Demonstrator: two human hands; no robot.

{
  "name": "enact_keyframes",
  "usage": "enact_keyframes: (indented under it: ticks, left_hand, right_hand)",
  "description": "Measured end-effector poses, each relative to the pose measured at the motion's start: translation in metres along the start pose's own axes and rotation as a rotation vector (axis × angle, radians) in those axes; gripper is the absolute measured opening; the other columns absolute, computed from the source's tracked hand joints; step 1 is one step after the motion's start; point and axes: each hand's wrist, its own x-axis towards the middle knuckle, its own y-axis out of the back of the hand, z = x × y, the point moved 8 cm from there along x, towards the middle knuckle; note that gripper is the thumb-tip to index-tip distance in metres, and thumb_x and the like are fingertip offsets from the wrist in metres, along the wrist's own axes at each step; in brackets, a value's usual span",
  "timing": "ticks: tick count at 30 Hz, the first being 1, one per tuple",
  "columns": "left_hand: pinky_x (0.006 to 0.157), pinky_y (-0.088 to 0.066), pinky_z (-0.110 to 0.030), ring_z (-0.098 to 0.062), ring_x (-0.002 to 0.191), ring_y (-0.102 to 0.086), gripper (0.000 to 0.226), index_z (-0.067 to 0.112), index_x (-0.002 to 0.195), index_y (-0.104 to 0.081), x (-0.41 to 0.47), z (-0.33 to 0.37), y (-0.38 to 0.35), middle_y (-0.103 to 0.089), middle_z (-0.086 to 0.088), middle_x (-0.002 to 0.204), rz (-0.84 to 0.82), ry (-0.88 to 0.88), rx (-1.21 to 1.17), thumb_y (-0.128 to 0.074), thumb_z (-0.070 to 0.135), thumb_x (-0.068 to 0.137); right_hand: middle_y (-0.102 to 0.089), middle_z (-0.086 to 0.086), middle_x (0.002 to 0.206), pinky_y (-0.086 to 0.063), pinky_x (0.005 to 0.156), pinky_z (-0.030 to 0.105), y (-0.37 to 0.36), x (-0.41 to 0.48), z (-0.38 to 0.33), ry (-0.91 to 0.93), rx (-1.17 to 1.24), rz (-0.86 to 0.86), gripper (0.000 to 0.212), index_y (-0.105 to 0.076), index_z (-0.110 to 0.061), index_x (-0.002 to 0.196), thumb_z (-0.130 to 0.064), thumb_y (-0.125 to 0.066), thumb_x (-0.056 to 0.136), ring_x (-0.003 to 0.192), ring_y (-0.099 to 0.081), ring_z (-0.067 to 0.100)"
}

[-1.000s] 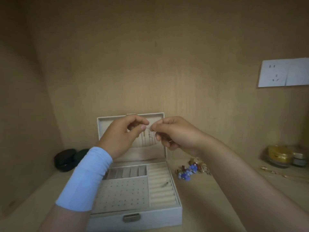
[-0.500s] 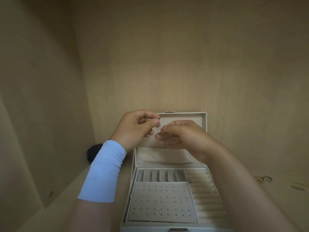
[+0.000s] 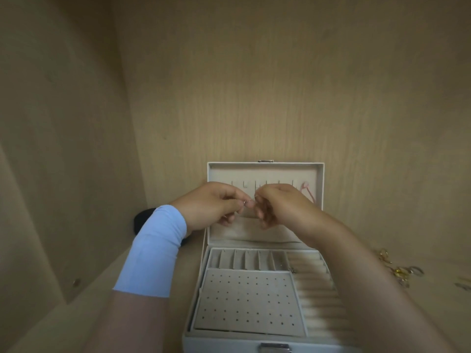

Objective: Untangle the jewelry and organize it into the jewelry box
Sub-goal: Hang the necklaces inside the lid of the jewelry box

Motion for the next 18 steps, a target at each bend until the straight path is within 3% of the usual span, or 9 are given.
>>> enact_keyframes:
  ticks: [5,9,13,18]
  left_hand:
    - [0.087,-0.051,-0.037,-0.019,0.083,-0.064,0.023,0.01,0.082,-0.062,0.004,-0.005,-0.006,-0.065,-0.008,0.092,-0.01,0.053,-0.359,-0.045,0.01,0.098]
    - [0.066,-0.048,-0.031,-0.021,0.062,-0.056,0.028,0.013,0.075,-0.05,0.003,-0.008,-0.012,-0.055,-0.006,0.07,-0.088,0.088,-0.542,-0.038,0.019,0.099]
    - [0.055,-0.028,-0.028,-0.013,0.049,-0.029,0.024,0.017,0.075,-0.049,0.003,-0.012,-0.005,-0.035,0.002,0.06,-0.04,0.13,-0.469,-0.04,0.023,0.097]
    - [0.051,-0.026,-0.024,-0.013,0.049,-0.031,0.02,0.015,0.074,-0.057,0.004,-0.021,0.013,-0.04,0.004,0.059,0.12,0.12,-0.237,-0.057,0.021,0.094]
  right_hand:
    - [-0.039,-0.001,0.055,-0.037,0.054,0.03,0.0,-0.002,0.005,-0.019,0.005,-0.036,0.036,-0.05,-0.019,0.073,-0.038,-0.048,0.103,0.047,-0.035,0.015]
    - [-0.035,-0.001,0.057,-0.03,0.047,0.025,-0.003,-0.003,0.006,-0.017,0.068,-0.093,0.036,-0.058,-0.019,0.074,-0.042,-0.051,0.101,0.046,-0.029,0.012]
    - [-0.039,0.0,0.058,-0.029,0.047,0.026,0.0,-0.004,0.0,0.045,0.082,-0.046,0.028,-0.063,-0.016,0.074,-0.033,-0.062,0.096,0.046,-0.031,0.013]
    - [-0.05,-0.004,0.053,-0.037,0.045,0.027,0.007,-0.004,-0.002,0.082,0.037,0.085,0.018,-0.071,-0.008,0.084,-0.021,-0.066,0.095,0.044,-0.04,0.012]
